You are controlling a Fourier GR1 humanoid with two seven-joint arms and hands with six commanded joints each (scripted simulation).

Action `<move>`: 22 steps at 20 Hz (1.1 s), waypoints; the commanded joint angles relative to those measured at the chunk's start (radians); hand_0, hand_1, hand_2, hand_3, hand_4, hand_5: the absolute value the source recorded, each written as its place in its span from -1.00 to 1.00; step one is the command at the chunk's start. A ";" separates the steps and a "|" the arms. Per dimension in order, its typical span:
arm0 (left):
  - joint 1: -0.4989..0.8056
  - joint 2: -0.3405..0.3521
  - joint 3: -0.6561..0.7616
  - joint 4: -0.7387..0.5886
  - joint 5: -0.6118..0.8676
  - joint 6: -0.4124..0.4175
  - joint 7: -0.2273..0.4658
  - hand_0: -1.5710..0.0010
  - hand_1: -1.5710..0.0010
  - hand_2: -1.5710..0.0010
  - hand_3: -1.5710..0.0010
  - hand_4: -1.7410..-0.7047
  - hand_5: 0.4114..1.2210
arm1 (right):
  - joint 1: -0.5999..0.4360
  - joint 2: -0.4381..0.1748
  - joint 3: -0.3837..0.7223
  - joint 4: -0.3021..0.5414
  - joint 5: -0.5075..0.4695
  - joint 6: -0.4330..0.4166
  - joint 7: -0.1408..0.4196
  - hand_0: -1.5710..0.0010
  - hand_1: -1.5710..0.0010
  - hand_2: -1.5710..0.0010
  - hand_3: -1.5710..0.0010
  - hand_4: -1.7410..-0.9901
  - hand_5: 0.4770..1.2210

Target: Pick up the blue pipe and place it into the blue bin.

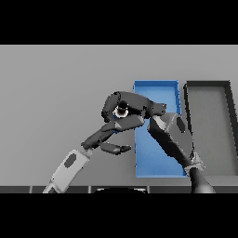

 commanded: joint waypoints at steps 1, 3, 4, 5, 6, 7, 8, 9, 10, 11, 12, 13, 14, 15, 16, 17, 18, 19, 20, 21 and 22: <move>-0.010 -0.001 0.002 0.005 -0.003 0.000 0.004 1.00 1.00 1.00 1.00 0.57 -0.80 | -0.055 -0.014 -0.019 0.022 -0.010 -0.001 -0.005 -1.00 -1.00 -1.00 -1.00 -0.34 1.00; -0.014 -0.001 -0.006 -0.009 -0.002 -0.004 0.019 1.00 1.00 1.00 1.00 0.58 -0.81 | -0.146 -0.050 -0.075 0.100 -0.025 -0.049 -0.018 -1.00 -1.00 -1.00 -1.00 -0.35 1.00; -0.020 -0.003 -0.002 0.002 -0.009 0.001 0.019 1.00 1.00 1.00 1.00 0.59 -0.82 | -0.171 -0.069 -0.093 0.129 -0.003 -0.071 -0.036 -1.00 -1.00 -1.00 -1.00 -0.35 1.00; -0.011 0.008 -0.002 -0.012 -0.009 -0.002 0.004 1.00 1.00 1.00 1.00 0.60 -0.82 | -0.200 -0.089 -0.120 0.177 0.016 -0.094 -0.054 -1.00 -1.00 -1.00 -1.00 -0.35 1.00; -0.014 0.009 -0.004 -0.009 -0.017 0.001 0.009 1.00 1.00 1.00 1.00 0.61 -0.81 | -0.212 -0.106 -0.133 0.218 0.046 -0.117 -0.062 -1.00 -1.00 -1.00 -1.00 -0.35 1.00; -0.008 0.013 -0.005 -0.008 -0.021 0.001 0.000 1.00 1.00 1.00 1.00 0.63 -0.81 | -0.227 -0.123 -0.145 0.256 0.065 -0.124 -0.063 -1.00 -1.00 -1.00 -1.00 -0.35 1.00; -0.012 0.016 0.003 -0.005 -0.014 -0.001 0.008 1.00 1.00 1.00 1.00 0.64 -0.82 | -0.228 -0.151 -0.156 0.290 0.088 -0.115 -0.072 -1.00 -1.00 -1.00 -1.00 -0.35 1.00; 0.002 0.022 -0.001 -0.012 -0.012 -0.006 0.002 1.00 1.00 1.00 1.00 0.64 -0.82 | -0.227 -0.169 -0.169 0.338 0.115 -0.110 -0.078 -1.00 -1.00 -1.00 -1.00 -0.35 1.00; 0.002 0.025 0.001 -0.016 -0.011 -0.006 0.004 1.00 1.00 1.00 1.00 0.65 -0.82 | -0.225 -0.173 -0.178 0.370 0.128 -0.125 -0.086 -1.00 -1.00 -1.00 -1.00 -0.35 1.00; 0.004 0.026 0.003 -0.020 -0.005 -0.008 0.005 1.00 1.00 1.00 1.00 0.65 -0.82 | -0.204 -0.188 -0.184 0.409 0.142 -0.120 -0.090 -1.00 -1.00 -1.00 -1.00 -0.35 1.00; -0.003 0.031 0.008 -0.011 -0.008 -0.011 0.002 1.00 1.00 1.00 1.00 0.65 -0.83 | -0.184 -0.194 -0.189 0.436 0.148 -0.121 -0.086 -1.00 -1.00 -1.00 -1.00 -0.35 1.00; -0.004 0.025 0.003 -0.009 -0.016 -0.006 0.004 1.00 1.00 1.00 1.00 0.66 -0.83 | -0.153 -0.204 -0.195 0.476 0.165 -0.120 -0.099 -1.00 -1.00 -1.00 -1.00 -0.35 1.00; -0.015 0.024 0.007 -0.008 -0.017 -0.003 0.004 1.00 1.00 1.00 1.00 0.66 -0.82 | -0.127 -0.208 -0.193 0.496 0.181 -0.131 -0.091 -1.00 -1.00 -1.00 -1.00 -0.35 1.00; -0.010 0.030 0.011 0.000 -0.018 -0.004 -0.006 1.00 1.00 1.00 1.00 0.67 -0.82 | -0.092 -0.220 -0.192 0.519 0.202 -0.135 -0.095 -1.00 -1.00 -1.00 -1.00 -0.35 1.00; -0.017 0.022 0.011 0.004 -0.014 -0.005 0.004 1.00 1.00 1.00 1.00 0.67 -0.83 | -0.060 -0.230 -0.193 0.528 0.210 -0.142 -0.090 -1.00 -1.00 -1.00 -1.00 -0.35 1.00; -0.014 0.022 0.012 0.000 -0.013 -0.002 -0.001 1.00 1.00 1.00 1.00 0.67 -0.82 | -0.034 -0.227 -0.184 0.546 0.226 -0.164 -0.074 -1.00 -1.00 -1.00 -1.00 -0.35 1.00; -0.011 0.022 0.010 0.001 -0.020 0.001 -0.003 1.00 1.00 1.00 1.00 0.67 -0.82 | -0.004 -0.229 -0.179 0.556 0.239 -0.174 -0.075 -1.00 -1.00 -1.00 -1.00 -0.35 1.00; 0.000 0.026 0.005 -0.002 -0.023 -0.001 -0.014 1.00 1.00 1.00 1.00 0.68 -0.82 | 0.021 -0.236 -0.171 0.557 0.251 -0.189 -0.058 -1.00 -1.00 -1.00 -1.00 -0.36 1.00; 0.004 0.038 0.012 -0.010 -0.021 -0.002 -0.025 1.00 1.00 1.00 1.00 0.68 -0.83 | 0.048 -0.246 -0.168 0.552 0.260 -0.211 -0.043 -1.00 -1.00 -1.00 -1.00 -0.36 1.00; -0.008 0.029 0.011 -0.008 -0.016 -0.003 -0.013 1.00 1.00 1.00 1.00 0.68 -0.83 | 0.076 -0.242 -0.158 0.556 0.265 -0.229 -0.026 -1.00 -1.00 -1.00 -1.00 -0.36 1.00; -0.008 0.026 0.011 -0.007 -0.015 -0.002 -0.010 1.00 1.00 1.00 1.00 0.68 -0.83 | 0.106 -0.247 -0.152 0.544 0.267 -0.257 0.006 -1.00 -1.00 -1.00 -1.00 -0.36 1.00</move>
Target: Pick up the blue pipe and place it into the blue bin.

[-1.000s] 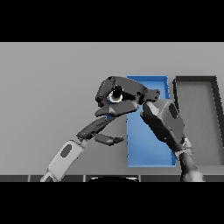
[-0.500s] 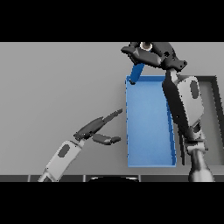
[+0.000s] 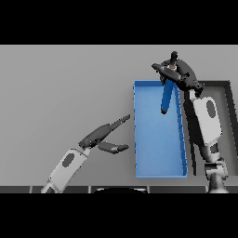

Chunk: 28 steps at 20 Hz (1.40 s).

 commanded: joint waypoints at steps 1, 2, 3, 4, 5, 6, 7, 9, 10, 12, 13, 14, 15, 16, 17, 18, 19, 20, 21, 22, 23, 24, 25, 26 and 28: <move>0.008 0.002 -0.004 0.001 -0.001 -0.003 -0.003 1.00 1.00 1.00 1.00 0.67 -0.83 | 0.026 -0.009 0.004 -0.011 0.002 -0.024 0.026 -1.00 -1.00 -1.00 -1.00 -0.36 1.00; 0.010 -0.005 -0.011 -0.007 -0.003 0.000 0.009 1.00 1.00 1.00 1.00 0.67 -0.83 | 0.050 -0.012 0.019 -0.018 0.012 -0.041 0.049 -1.00 -1.00 -1.00 -1.00 -0.36 1.00; 0.020 -0.006 -0.015 -0.006 -0.006 0.001 0.000 1.00 1.00 1.00 1.00 0.66 -0.84 | 0.091 -0.024 0.035 -0.031 0.018 -0.051 0.068 -1.00 -1.00 -1.00 -0.63 -0.48 1.00; 0.012 -0.003 -0.009 0.004 -0.010 0.004 0.004 1.00 1.00 1.00 1.00 0.66 -0.84 | 0.107 -0.044 0.071 -0.029 0.010 -0.061 0.068 -1.00 -1.00 -1.00 -0.31 -0.59 1.00; -0.002 -0.010 -0.010 0.014 -0.014 0.004 0.011 1.00 1.00 1.00 1.00 0.66 -0.84 | 0.118 -0.067 0.114 -0.011 -0.015 -0.077 0.068 -1.00 -1.00 -1.00 -0.04 -0.67 1.00; 0.004 -0.005 -0.008 0.008 -0.006 -0.001 0.003 1.00 1.00 1.00 1.00 0.65 -0.83 | 0.136 -0.096 0.153 -0.007 -0.037 -0.084 0.068 -1.00 -1.00 -1.00 0.13 -0.74 1.00; 0.000 -0.010 -0.009 0.016 -0.011 0.003 0.003 1.00 1.00 1.00 1.00 0.65 -0.83 | 0.137 -0.123 0.210 0.010 -0.069 -0.107 0.068 -1.00 -1.00 -1.00 0.21 -0.79 1.00; -0.003 -0.012 -0.011 0.011 -0.015 0.006 0.006 1.00 1.00 1.00 1.00 0.65 -0.82 | 0.126 -0.172 0.329 0.051 -0.156 -0.182 0.068 -1.00 -0.93 -0.85 -0.22 -0.55 0.91; -0.008 -0.014 -0.012 0.014 -0.018 0.008 0.013 1.00 1.00 1.00 1.00 0.66 -0.81 | 0.106 -0.202 0.401 0.084 -0.229 -0.210 0.068 -0.60 -0.54 -0.48 0.02 -0.40 0.88; 0.000 -0.011 -0.011 0.016 -0.017 0.006 -0.005 1.00 1.00 1.00 1.00 0.66 -0.79 | 0.089 -0.224 0.481 0.088 -0.318 -0.247 0.061 -0.02 0.01 0.05 0.37 -0.05 0.71; 0.000 -0.010 -0.011 0.012 -0.018 0.008 -0.006 1.00 1.00 1.00 1.00 0.66 -0.79 | 0.070 -0.246 0.537 0.101 -0.381 -0.247 0.068 0.18 0.21 0.24 0.50 0.08 0.77; 0.008 -0.006 -0.012 0.000 -0.015 0.007 -0.013 1.00 1.00 1.00 1.00 0.66 -0.79 | 0.039 -0.273 0.594 0.124 -0.426 -0.200 0.068 0.34 0.37 0.39 0.60 0.18 0.82; 0.004 0.001 -0.007 -0.005 -0.011 0.005 -0.013 1.00 1.00 1.00 1.00 0.66 -0.79 | 0.021 -0.290 0.642 0.131 -0.439 -0.177 0.068 0.48 0.49 0.51 0.68 0.27 0.70; -0.001 -0.001 -0.006 -0.003 -0.007 0.003 0.004 1.00 1.00 1.00 1.00 0.66 -0.79 | 0.009 -0.303 0.675 0.115 -0.426 -0.164 0.066 0.58 0.60 0.61 0.74 0.36 0.56; -0.009 -0.004 -0.002 -0.001 0.000 0.002 0.017 1.00 1.00 1.00 1.00 0.66 -0.80 | 0.000 -0.315 0.700 0.105 -0.397 -0.144 0.050 0.66 0.68 0.69 0.79 0.44 0.44; -0.012 -0.013 -0.008 0.002 -0.003 0.004 0.027 1.00 1.00 1.00 1.00 0.67 -0.80 | 0.004 -0.325 0.716 0.096 -0.382 -0.134 0.049 0.73 0.74 0.75 0.84 0.50 0.36; -0.010 -0.010 -0.006 0.011 -0.009 0.007 0.023 1.00 1.00 1.00 1.00 0.67 -0.81 | 0.004 -0.330 0.731 0.095 -0.362 -0.129 0.061 0.79 0.79 0.80 0.87 0.55 0.26; -0.003 -0.005 -0.007 0.008 -0.006 0.001 0.009 1.00 1.00 1.00 1.00 0.67 -0.81 | 0.002 -0.328 0.738 0.099 -0.350 -0.125 0.053 0.83 0.83 0.84 0.89 0.58 0.17; -0.004 -0.011 -0.012 0.008 -0.009 0.003 0.018 1.00 1.00 1.00 1.00 0.67 -0.82 | -0.009 -0.332 0.746 0.095 -0.338 -0.117 0.064 0.86 0.87 0.87 0.92 0.60 0.09; -0.004 -0.011 -0.009 0.004 -0.004 0.003 0.014 1.00 1.00 1.00 1.00 0.66 -0.82 | -0.010 -0.328 0.756 0.095 -0.324 -0.114 0.058 0.89 0.89 0.90 0.93 0.62 0.01; -0.010 -0.014 -0.004 0.027 -0.008 0.005 0.010 1.00 1.00 1.00 1.00 0.67 -0.83 | -0.016 -0.324 0.761 0.107 -0.312 -0.110 0.051 0.91 0.92 0.92 0.95 0.63 -0.05; -0.001 -0.002 0.000 0.023 -0.007 0.001 -0.007 1.00 1.00 1.00 1.00 0.67 -0.84 | -0.013 -0.328 0.764 0.109 -0.307 -0.106 0.045 0.75 0.88 0.93 0.96 0.62 -0.11; 0.008 -0.002 -0.008 0.023 -0.015 0.001 -0.012 1.00 1.00 1.00 1.00 0.66 -0.84 | -0.012 -0.321 0.765 0.116 -0.305 -0.109 0.041 0.52 0.77 0.89 0.97 0.59 -0.15; 0.013 -0.004 -0.014 0.016 -0.024 0.008 -0.017 1.00 1.00 1.00 1.00 0.66 -0.84 | -0.009 -0.330 0.763 0.096 -0.306 -0.121 0.044 0.62 0.81 0.92 0.97 0.57 -0.19; 0.005 -0.007 -0.012 0.015 -0.020 0.007 -0.008 1.00 1.00 1.00 1.00 0.66 -0.85 | -0.003 -0.327 0.759 0.094 -0.316 -0.099 0.025 0.75 0.88 0.95 0.98 0.56 -0.16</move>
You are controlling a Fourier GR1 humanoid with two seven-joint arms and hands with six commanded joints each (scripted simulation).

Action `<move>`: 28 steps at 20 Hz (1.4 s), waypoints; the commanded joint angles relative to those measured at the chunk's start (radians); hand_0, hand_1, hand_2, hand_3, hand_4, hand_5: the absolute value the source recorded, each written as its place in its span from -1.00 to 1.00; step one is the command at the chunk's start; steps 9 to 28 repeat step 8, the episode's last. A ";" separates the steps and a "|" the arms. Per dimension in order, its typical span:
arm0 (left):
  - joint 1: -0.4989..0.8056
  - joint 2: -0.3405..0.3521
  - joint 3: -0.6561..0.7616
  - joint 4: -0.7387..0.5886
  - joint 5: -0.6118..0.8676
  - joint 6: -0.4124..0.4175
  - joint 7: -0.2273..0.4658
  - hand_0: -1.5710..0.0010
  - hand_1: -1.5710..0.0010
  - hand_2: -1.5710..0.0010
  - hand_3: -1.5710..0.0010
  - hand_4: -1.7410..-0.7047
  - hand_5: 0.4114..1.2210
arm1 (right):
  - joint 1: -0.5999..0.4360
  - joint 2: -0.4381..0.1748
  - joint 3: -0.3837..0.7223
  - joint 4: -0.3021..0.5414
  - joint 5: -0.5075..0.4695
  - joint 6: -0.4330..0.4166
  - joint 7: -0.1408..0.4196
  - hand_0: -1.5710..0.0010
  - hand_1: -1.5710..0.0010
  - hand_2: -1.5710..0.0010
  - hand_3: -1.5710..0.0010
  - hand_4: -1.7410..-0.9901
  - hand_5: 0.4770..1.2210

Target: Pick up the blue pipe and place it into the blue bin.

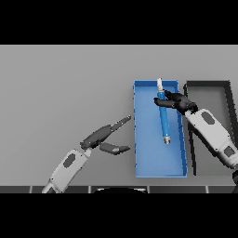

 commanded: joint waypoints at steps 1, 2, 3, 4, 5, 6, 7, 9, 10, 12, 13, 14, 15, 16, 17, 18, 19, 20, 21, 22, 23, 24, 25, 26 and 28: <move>0.007 0.001 -0.003 0.003 -0.005 0.001 -0.004 1.00 1.00 1.00 1.00 0.66 -0.85 | 0.000 -0.007 -0.006 -0.002 -0.009 0.009 0.003 0.80 0.90 0.96 0.99 0.55 -0.13; -0.002 0.001 0.004 0.005 0.000 0.002 0.007 1.00 1.00 1.00 1.00 0.65 -0.84 | 0.003 -0.007 -0.014 -0.009 -0.021 0.001 0.002 0.84 0.92 0.97 0.99 0.56 -0.11; -0.008 0.000 0.007 -0.004 0.007 0.001 0.015 1.00 1.00 1.00 1.00 0.65 -0.84 | 0.004 0.004 -0.012 -0.005 -0.020 -0.010 -0.001 0.79 0.88 0.96 0.99 0.57 -0.11; 0.000 0.002 0.001 -0.017 0.010 -0.002 0.014 1.00 1.00 1.00 1.00 0.65 -0.84 | 0.003 0.004 -0.007 -0.005 -0.012 -0.008 -0.005 0.73 0.87 0.97 0.99 0.57 -0.12; 0.005 -0.001 -0.004 -0.026 0.013 -0.003 0.024 1.00 1.00 1.00 1.00 0.65 -0.83 | 0.007 -0.005 -0.010 -0.007 -0.013 -0.001 -0.007 0.73 0.87 0.97 0.99 0.57 -0.13; 0.003 -0.003 -0.006 -0.033 0.011 0.002 0.037 1.00 1.00 1.00 1.00 0.65 -0.83 | 0.007 0.003 -0.011 -0.002 -0.017 -0.004 -0.007 0.73 0.87 0.97 0.99 0.57 -0.14; 0.012 -0.004 -0.010 -0.041 0.009 0.006 0.039 1.00 1.00 1.00 1.00 0.65 -0.83 | 0.000 0.002 -0.008 0.002 -0.011 0.007 -0.005 0.73 0.87 0.97 0.99 0.57 -0.16; 0.014 -0.001 -0.010 -0.042 0.009 0.004 0.035 1.00 1.00 1.00 1.00 0.65 -0.83 | -0.001 0.005 -0.008 0.001 -0.015 0.006 -0.003 0.73 0.87 0.97 0.99 0.57 -0.14; 0.014 -0.001 -0.010 -0.042 0.009 0.004 0.035 1.00 1.00 1.00 1.00 0.65 -0.83 | -0.001 0.005 -0.008 0.001 -0.015 0.006 -0.003 0.73 0.87 0.97 0.99 0.57 -0.14; 0.014 -0.001 -0.010 -0.042 0.009 0.004 0.035 1.00 1.00 1.00 1.00 0.65 -0.83 | -0.001 0.005 -0.008 0.001 -0.015 0.006 -0.003 0.73 0.87 0.97 0.99 0.57 -0.14; 0.014 -0.001 -0.010 -0.042 0.009 0.004 0.035 1.00 1.00 1.00 1.00 0.65 -0.83 | -0.001 0.005 -0.008 0.001 -0.015 0.006 -0.003 0.73 0.87 0.97 0.99 0.57 -0.14; 0.014 -0.001 -0.010 -0.042 0.009 0.004 0.035 1.00 1.00 1.00 1.00 0.65 -0.83 | -0.001 0.005 -0.008 0.001 -0.015 0.006 -0.003 0.73 0.87 0.97 0.99 0.57 -0.14; 0.014 -0.001 -0.010 -0.042 0.009 0.004 0.035 1.00 1.00 1.00 1.00 0.65 -0.83 | -0.001 0.005 -0.008 0.001 -0.015 0.006 -0.003 0.73 0.87 0.97 0.99 0.57 -0.14; 0.014 -0.001 -0.010 -0.042 0.009 0.004 0.035 1.00 1.00 1.00 1.00 0.65 -0.83 | -0.001 0.005 -0.008 0.001 -0.015 0.006 -0.003 0.73 0.87 0.97 0.99 0.57 -0.14; 0.014 -0.001 -0.010 -0.042 0.009 0.004 0.035 1.00 1.00 1.00 1.00 0.65 -0.83 | -0.001 0.005 -0.008 0.001 -0.015 0.006 -0.003 0.73 0.87 0.97 0.99 0.57 -0.14; 0.014 -0.001 -0.010 -0.042 0.009 0.004 0.035 1.00 1.00 1.00 1.00 0.65 -0.83 | -0.001 0.005 -0.008 0.001 -0.015 0.006 -0.003 0.73 0.87 0.97 0.99 0.57 -0.14; 0.014 -0.001 -0.010 -0.042 0.009 0.004 0.035 1.00 1.00 1.00 1.00 0.65 -0.83 | -0.001 0.005 -0.008 0.001 -0.015 0.006 -0.003 0.73 0.87 0.97 0.99 0.57 -0.14; 0.014 -0.001 -0.010 -0.042 0.009 0.004 0.035 1.00 1.00 1.00 1.00 0.65 -0.83 | -0.001 0.005 -0.008 0.001 -0.015 0.006 -0.003 0.73 0.87 0.97 0.99 0.57 -0.14; 0.014 -0.001 -0.010 -0.042 0.009 0.004 0.035 1.00 1.00 1.00 1.00 0.65 -0.83 | -0.001 0.005 -0.008 0.001 -0.015 0.006 -0.003 0.73 0.87 0.97 0.99 0.57 -0.14; 0.014 -0.001 -0.010 -0.042 0.009 0.004 0.035 1.00 1.00 1.00 1.00 0.65 -0.83 | -0.001 0.005 -0.008 0.001 -0.015 0.006 -0.003 0.73 0.87 0.97 0.99 0.57 -0.14; 0.014 -0.001 -0.010 -0.042 0.009 0.004 0.035 1.00 1.00 1.00 1.00 0.65 -0.83 | -0.001 0.005 -0.008 0.001 -0.015 0.006 -0.003 0.73 0.87 0.97 0.99 0.57 -0.14; 0.014 -0.001 -0.010 -0.042 0.009 0.004 0.035 1.00 1.00 1.00 1.00 0.65 -0.83 | -0.001 0.005 -0.008 0.001 -0.015 0.006 -0.003 0.73 0.87 0.97 0.99 0.57 -0.14; 0.014 -0.001 -0.010 -0.042 0.009 0.004 0.035 1.00 1.00 1.00 1.00 0.65 -0.83 | -0.001 0.005 -0.008 0.001 -0.015 0.006 -0.003 0.73 0.87 0.97 0.99 0.57 -0.14; 0.014 -0.001 -0.010 -0.042 0.009 0.004 0.035 1.00 1.00 1.00 1.00 0.65 -0.83 | -0.001 0.005 -0.008 0.001 -0.015 0.006 -0.003 0.73 0.87 0.97 0.99 0.57 -0.14; 0.014 -0.001 -0.010 -0.042 0.009 0.004 0.035 1.00 1.00 1.00 1.00 0.65 -0.83 | -0.001 0.005 -0.008 0.001 -0.015 0.006 -0.003 0.73 0.87 0.97 0.99 0.57 -0.14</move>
